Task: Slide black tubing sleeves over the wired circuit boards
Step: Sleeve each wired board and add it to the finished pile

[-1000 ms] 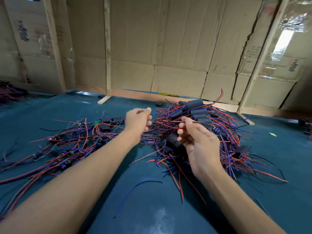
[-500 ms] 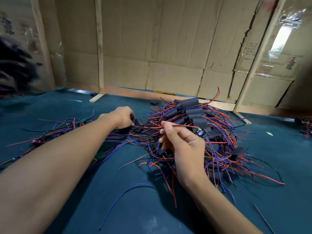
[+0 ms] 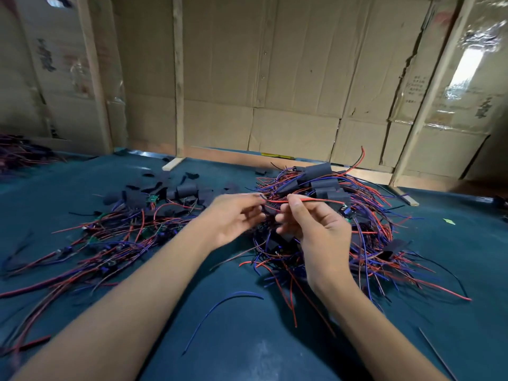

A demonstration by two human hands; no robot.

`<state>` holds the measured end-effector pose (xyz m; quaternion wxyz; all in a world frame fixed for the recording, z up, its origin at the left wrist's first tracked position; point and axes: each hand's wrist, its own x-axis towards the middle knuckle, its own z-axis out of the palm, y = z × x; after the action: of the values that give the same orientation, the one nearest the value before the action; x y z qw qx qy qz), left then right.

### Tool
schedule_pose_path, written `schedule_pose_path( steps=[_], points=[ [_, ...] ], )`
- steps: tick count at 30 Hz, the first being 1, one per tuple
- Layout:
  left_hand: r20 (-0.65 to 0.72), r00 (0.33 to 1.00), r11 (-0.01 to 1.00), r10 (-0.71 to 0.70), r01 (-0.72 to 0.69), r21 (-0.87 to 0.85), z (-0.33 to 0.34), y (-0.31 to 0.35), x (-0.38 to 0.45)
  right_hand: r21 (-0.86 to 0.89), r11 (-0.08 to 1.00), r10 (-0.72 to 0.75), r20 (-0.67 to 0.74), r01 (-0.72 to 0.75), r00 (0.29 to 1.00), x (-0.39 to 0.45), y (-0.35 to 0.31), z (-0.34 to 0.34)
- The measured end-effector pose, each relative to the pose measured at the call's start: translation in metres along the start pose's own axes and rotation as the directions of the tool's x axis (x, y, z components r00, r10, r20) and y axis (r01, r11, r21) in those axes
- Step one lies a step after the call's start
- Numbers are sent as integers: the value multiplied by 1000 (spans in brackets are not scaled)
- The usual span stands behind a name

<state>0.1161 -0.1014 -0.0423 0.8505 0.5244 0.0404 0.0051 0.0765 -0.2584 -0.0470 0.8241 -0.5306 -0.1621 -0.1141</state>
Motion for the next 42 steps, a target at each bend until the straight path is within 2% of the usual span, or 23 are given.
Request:
schedule_pose_path(
  steps=[4, 5, 7, 9, 11, 13, 17, 21, 25, 30, 33, 39, 42],
  points=[
    [96, 994, 999, 49, -47, -21, 8, -11, -13, -51, 999, -9, -33, 7, 999, 4, 2, -6],
    [57, 995, 996, 86, -86, 4, 9, -12, -14, -60, 998, -8, -33, 6, 999, 4, 4, -6],
    [-118, 979, 986, 167, -164, 39, 10, -13, -13, -75, 997, -5, -24, 3, 1000, 4, 6, -9],
    [-298, 937, 980, 183, -199, -25, 6, -10, -11, -98, 995, 2, -24, -4, 1000, 6, 9, -10],
    [-348, 928, 969, 132, -195, -154, 5, -4, -12, -93, 996, 5, -25, -7, 1000, 7, 9, -11],
    [-307, 949, 947, 73, -162, -277, 4, 3, -14, -81, 997, 8, 2, -8, 1000, 6, 10, -10],
    [-129, 985, 965, 119, -145, -217, 4, -2, -21, -50, 999, -13, 44, 16, 999, 7, 10, -13],
    [20, 988, 962, 151, -142, -234, 4, -11, -31, -8, 999, -31, 58, 31, 998, 6, 8, -12],
    [28, 987, 950, 161, -147, -276, 1, -12, -36, 106, 994, -33, 78, 24, 996, 7, 1, -14],
    [-4, 987, 940, 162, -156, -304, 0, -12, -38, 151, 989, -10, 114, -8, 993, 7, -6, -15],
    [4, 988, 941, 152, -144, -306, 1, -12, -40, 125, 992, -11, 123, -5, 992, 6, -4, -15],
    [59, 987, 969, 153, -138, -205, 4, -15, -42, 45, 999, -28, 68, 25, 997, 7, 0, -16],
    [89, 980, 976, 178, -164, -146, 5, -16, -45, -50, 998, -38, 100, 43, 994, 6, 2, -17]
  ],
)
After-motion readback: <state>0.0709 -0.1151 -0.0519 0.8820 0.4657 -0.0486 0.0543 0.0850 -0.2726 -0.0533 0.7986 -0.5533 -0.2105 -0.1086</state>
